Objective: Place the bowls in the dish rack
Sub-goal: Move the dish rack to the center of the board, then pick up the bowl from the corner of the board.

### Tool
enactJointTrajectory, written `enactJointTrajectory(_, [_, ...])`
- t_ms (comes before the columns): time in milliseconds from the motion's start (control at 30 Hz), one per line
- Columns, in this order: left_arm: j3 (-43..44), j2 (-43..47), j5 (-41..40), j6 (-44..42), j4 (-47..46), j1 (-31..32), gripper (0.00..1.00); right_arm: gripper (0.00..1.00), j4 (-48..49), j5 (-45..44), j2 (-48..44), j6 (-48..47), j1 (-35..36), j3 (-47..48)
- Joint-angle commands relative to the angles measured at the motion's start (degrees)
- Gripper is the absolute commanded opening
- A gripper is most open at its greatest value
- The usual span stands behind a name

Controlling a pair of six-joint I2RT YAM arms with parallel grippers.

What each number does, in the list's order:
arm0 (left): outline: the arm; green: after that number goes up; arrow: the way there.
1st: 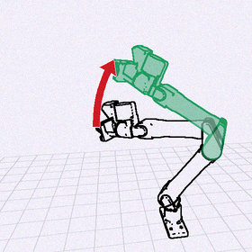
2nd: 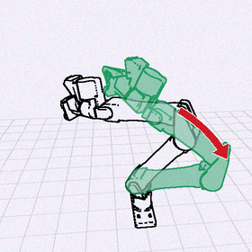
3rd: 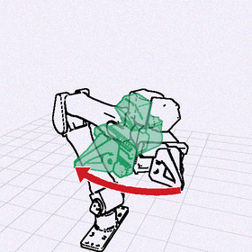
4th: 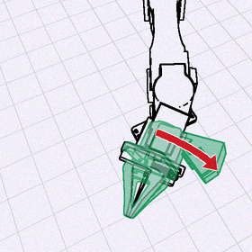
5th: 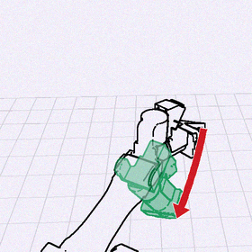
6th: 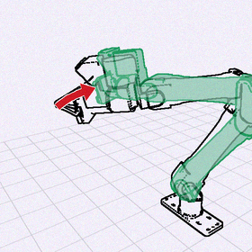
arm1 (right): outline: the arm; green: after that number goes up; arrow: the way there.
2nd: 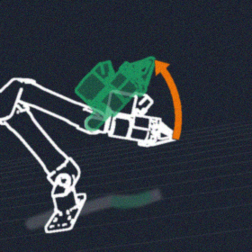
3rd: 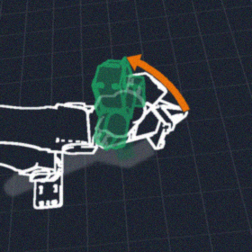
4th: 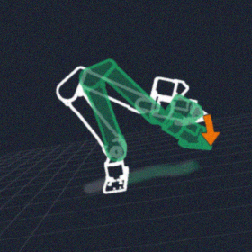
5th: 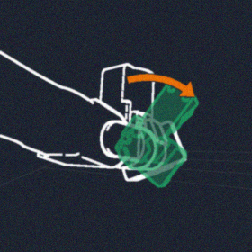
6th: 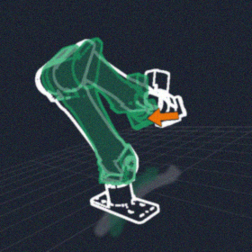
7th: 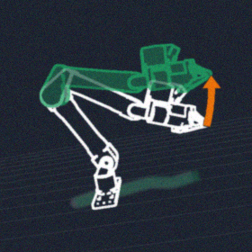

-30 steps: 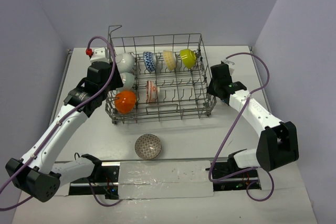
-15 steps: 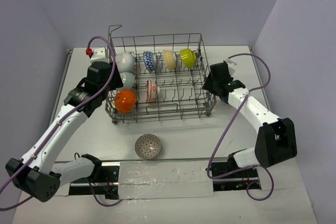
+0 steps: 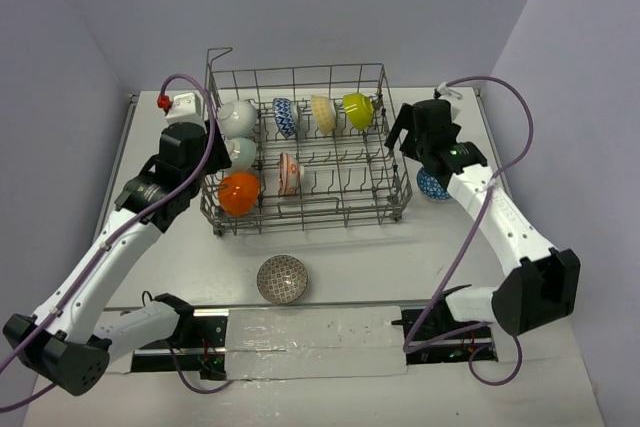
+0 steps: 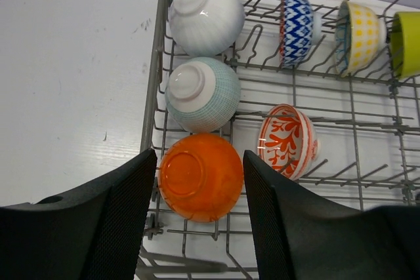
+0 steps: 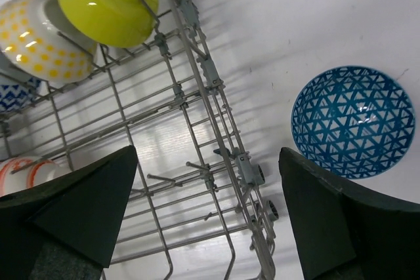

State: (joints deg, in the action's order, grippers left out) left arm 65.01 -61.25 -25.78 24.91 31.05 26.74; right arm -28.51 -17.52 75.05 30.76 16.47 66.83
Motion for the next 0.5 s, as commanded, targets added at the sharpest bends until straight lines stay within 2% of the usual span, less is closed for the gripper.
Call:
enactJointTrajectory(0, [0.4,4.6,-1.6,-2.7,-3.4,2.7,0.61,0.96,1.2,0.7,-6.6,-5.0,-0.1,1.1])
enactJointTrajectory(67, [1.9,5.8,-1.7,-3.4,-2.2,5.5,0.61,0.98,1.4,0.9,-9.6,-6.8,-0.1,0.4])
enactJointTrajectory(267, [3.7,11.9,11.5,-3.0,2.4,7.4,0.60,1.00,2.7,6.7,-18.0,-10.5,-0.1,-5.4])
enactJointTrajectory(467, [5.2,17.8,23.3,-5.0,7.4,7.4,0.70,1.00,6.1,12.2,-28.5,-11.5,-0.1,-11.5])
